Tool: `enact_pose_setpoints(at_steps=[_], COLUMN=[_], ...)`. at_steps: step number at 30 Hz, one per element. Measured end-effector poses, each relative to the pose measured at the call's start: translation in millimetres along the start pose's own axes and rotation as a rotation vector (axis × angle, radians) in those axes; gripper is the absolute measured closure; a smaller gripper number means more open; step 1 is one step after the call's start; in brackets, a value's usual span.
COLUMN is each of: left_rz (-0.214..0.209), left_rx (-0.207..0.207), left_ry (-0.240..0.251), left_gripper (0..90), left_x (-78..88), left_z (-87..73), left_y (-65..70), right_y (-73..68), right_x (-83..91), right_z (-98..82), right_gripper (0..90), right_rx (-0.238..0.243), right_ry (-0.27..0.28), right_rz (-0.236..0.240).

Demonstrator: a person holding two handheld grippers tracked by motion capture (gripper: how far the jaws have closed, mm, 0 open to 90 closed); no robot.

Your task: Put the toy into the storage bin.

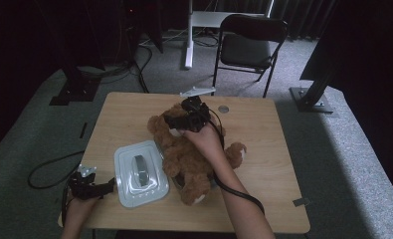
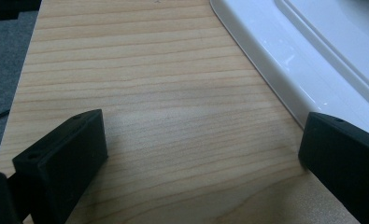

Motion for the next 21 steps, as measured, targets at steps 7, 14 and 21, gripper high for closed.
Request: enact_pose_setpoints(at_steps=[7,14,21], left_rz=[-0.001,0.0,-0.002], left_rx=[-0.001,0.0,-0.003], left_ry=[0.0,0.0,-0.001], left_gripper=[1.8,1.8,1.8], left_x=[0.0,0.0,0.1], left_z=[0.0,-0.1,-0.1], left_y=[0.1,0.2,0.3], right_y=[11.1,9.2,8.7], right_x=[-27.9,-31.3,-41.2], right_z=[-11.1,-31.2,-58.7], right_gripper=[16.9,18.3,21.0], right_rx=[-0.023,-0.016,-0.04], right_ry=[-0.09,-0.14,-0.189], right_rz=[-0.021,0.01,0.038])
Point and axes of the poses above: each handheld gripper's, and its own axes: x roughly backward along the jaws, z roughly out of its top, y roughly to its right, the point moved 5 cm from there along -x, roughly forward along the jaws, and after that the axes turned 7 degrees about y, right-handed, at the moved point
